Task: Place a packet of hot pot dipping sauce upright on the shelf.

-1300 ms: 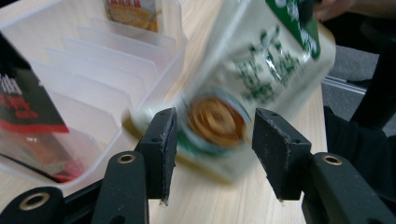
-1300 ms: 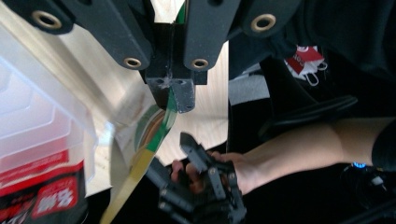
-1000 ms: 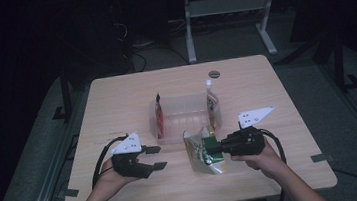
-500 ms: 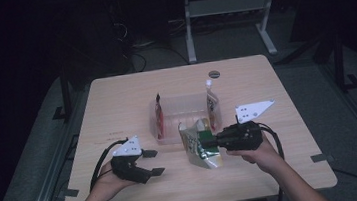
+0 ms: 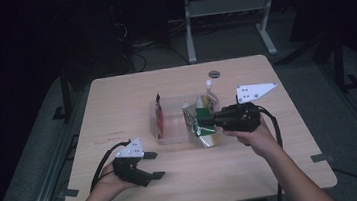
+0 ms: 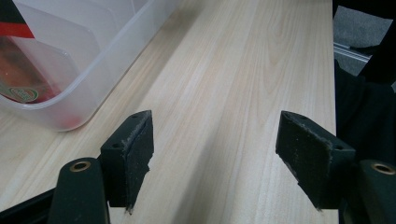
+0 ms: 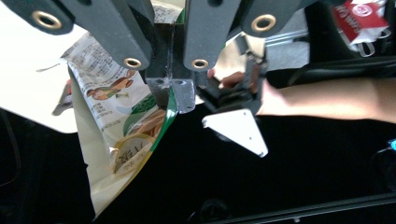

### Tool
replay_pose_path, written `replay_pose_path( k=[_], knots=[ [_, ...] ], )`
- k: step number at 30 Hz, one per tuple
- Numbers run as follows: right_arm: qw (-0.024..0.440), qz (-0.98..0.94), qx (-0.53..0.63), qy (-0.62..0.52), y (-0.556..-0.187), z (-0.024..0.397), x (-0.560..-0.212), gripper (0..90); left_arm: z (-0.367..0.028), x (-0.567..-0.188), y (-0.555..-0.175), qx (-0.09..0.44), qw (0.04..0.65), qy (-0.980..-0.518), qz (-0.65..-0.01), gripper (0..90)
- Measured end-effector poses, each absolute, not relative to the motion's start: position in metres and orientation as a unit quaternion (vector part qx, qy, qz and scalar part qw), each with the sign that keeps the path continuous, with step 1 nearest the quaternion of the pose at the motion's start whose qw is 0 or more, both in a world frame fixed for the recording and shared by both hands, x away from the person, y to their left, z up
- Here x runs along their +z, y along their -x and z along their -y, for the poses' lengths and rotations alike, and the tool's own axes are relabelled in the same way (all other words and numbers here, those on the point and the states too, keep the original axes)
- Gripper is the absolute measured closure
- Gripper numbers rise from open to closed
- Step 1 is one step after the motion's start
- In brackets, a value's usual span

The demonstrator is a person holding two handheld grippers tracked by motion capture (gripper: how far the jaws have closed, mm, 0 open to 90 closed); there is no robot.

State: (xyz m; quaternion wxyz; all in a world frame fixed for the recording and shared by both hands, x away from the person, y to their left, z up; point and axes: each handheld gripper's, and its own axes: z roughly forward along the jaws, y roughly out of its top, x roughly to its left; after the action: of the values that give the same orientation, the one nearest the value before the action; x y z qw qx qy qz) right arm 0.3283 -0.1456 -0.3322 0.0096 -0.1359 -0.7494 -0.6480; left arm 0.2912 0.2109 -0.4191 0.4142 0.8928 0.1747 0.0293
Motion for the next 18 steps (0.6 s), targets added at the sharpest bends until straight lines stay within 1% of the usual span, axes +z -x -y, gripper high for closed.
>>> replay_pose_path(
  k=[7,18],
  knots=[
    [-0.010,0.747,-0.648,0.149,-0.347,0.143,-0.327,90.0,-0.210,-0.421,-0.292,0.028,0.409,-0.896,-0.171,26.9],
    [-0.018,0.751,-0.636,0.174,-0.365,0.136,-0.341,90.0,-0.210,-0.421,-0.292,0.029,0.406,-0.898,-0.166,26.8]
  ],
)
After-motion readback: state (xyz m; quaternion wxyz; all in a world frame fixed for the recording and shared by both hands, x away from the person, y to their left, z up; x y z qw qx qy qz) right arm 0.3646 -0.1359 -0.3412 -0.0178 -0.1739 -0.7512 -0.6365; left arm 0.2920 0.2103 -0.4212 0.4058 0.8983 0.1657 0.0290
